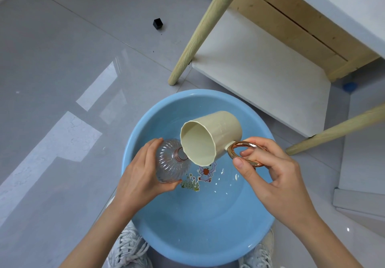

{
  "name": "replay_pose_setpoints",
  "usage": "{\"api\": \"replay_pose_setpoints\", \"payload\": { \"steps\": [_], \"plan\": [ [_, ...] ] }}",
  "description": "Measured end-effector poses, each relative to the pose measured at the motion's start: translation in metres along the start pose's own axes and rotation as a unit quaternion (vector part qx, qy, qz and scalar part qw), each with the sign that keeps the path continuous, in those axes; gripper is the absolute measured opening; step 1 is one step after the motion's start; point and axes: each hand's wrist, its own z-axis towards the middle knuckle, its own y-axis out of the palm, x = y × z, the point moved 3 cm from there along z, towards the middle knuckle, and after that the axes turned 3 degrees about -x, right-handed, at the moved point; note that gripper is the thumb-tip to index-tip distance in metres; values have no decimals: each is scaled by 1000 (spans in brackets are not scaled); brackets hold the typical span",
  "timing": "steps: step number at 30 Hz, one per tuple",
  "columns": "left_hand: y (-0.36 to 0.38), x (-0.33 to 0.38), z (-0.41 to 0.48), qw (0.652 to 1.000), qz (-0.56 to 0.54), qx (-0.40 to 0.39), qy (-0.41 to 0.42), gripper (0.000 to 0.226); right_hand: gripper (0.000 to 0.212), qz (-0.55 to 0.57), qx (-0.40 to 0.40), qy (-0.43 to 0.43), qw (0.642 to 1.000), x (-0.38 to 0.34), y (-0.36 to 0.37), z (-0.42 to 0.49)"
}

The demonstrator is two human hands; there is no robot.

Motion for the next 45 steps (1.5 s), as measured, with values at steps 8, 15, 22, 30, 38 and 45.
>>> {"api": "replay_pose_setpoints", "payload": {
  "steps": [8, 15, 22, 30, 38, 45],
  "plan": [
    [0, 0, 0, 1000, 3, -5, -1, 103, 48, -36, 4, -14, 999, -2, -1, -1],
    [0, 1, 0, 1000, 5, -1, 3, 103, 42, -54, 5, -23, 998, -4, -1, -2],
    [0, 1, 0, 1000, 4, -7, 3, 102, 40, -63, 8, -28, 998, -6, -1, -3],
    [0, 1, -1, 1000, 11, -4, 5, 101, 41, -83, 11, -49, 995, -8, -1, -2],
    [0, 1, -1, 1000, 12, -4, 2, 103, 42, -102, 8, -54, 993, -9, 0, -3],
    [-1, 1, -1, 1000, 13, -5, 5, 101, 43, -109, 9, -55, 992, -11, 0, -3]
  ]
}}
